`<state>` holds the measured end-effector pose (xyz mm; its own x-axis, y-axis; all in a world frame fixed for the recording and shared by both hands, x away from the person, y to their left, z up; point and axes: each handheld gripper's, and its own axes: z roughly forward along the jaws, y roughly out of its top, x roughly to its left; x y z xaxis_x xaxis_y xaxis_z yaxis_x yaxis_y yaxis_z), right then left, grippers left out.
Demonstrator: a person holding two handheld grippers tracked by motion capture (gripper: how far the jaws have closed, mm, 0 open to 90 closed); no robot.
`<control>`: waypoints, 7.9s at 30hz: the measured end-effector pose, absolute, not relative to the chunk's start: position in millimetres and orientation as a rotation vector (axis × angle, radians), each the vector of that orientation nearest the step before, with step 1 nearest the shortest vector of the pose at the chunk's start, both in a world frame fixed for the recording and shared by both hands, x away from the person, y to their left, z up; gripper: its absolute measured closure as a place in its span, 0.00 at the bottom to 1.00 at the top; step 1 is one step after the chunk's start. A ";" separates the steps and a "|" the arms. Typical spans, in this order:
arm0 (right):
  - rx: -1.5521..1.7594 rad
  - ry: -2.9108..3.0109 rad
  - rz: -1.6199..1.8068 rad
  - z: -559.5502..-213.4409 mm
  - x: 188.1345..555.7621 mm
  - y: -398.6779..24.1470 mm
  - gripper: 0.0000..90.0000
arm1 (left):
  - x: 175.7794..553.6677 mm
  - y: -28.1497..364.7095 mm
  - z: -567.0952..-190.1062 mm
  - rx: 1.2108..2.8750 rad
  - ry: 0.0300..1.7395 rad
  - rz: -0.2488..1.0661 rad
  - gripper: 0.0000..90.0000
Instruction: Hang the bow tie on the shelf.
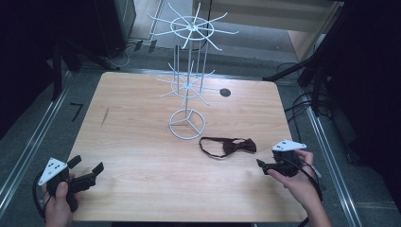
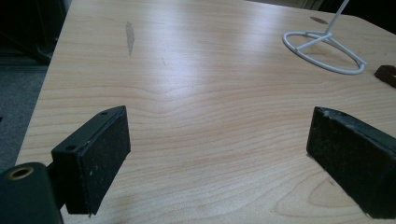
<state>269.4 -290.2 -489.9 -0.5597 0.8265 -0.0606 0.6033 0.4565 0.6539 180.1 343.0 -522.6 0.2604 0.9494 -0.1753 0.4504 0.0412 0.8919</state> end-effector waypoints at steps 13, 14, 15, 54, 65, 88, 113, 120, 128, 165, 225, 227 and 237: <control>0.922 2.579 0.598 -467.0 318.4 -251.8 0.36 | 180.2 343.2 -522.5 1.570 1.339 0.647 0.07; 0.899 2.594 0.576 -467.2 320.9 -248.3 0.37 | 180.1 343.1 -522.6 1.571 1.338 0.647 0.07; 0.877 2.612 0.557 -467.5 323.0 -244.7 0.37 | 180.1 343.1 -522.6 1.569 1.338 0.647 0.08; 0.730 2.947 0.203 -502.3 368.9 -189.0 0.79 | 179.8 343.4 -522.5 1.570 1.329 0.643 0.08; 0.857 2.937 0.237 -499.3 366.0 -187.2 0.81 | 179.6 343.7 -522.5 1.570 1.328 0.642 0.08; 1.039 2.572 0.761 -464.5 347.8 -221.0 0.81 | 179.9 342.8 -522.6 1.572 1.331 0.648 0.08; 1.063 2.197 1.110 -433.5 334.9 -216.6 0.81 | 179.8 343.3 -522.5 1.569 1.332 0.647 0.08; 1.067 2.147 1.138 -426.7 334.4 -217.1 0.81 | 179.7 343.6 -522.5 1.569 1.333 0.644 0.08; 1.060 2.083 1.164 -415.8 333.0 -215.9 0.81 | 179.8 343.8 -522.5 1.569 1.333 0.643 0.08; 1.006 1.957 1.256 -380.6 326.1 -200.3 0.81 | 180.1 344.5 -522.7 1.558 1.347 0.640 0.08; 0.907 2.121 1.161 -430.3 346.8 -121.5 0.81 | 180.1 344.4 -522.7 1.568 1.325 0.631 0.08; 0.899 2.127 1.153 -433.2 348.4 -118.7 0.81 | 180.1 344.4 -522.7 1.569 1.324 0.631 0.08; 0.914 2.132 1.153 -446.1 354.2 -110.1 0.81 | 179.9 344.2 -522.6 1.571 1.326 0.634 0.08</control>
<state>354.2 -110.1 -446.1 -0.6215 0.7707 -0.1403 0.3048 0.4029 0.8630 179.9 344.2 -522.6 0.2771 0.9434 -0.1825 0.4505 0.0402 0.8919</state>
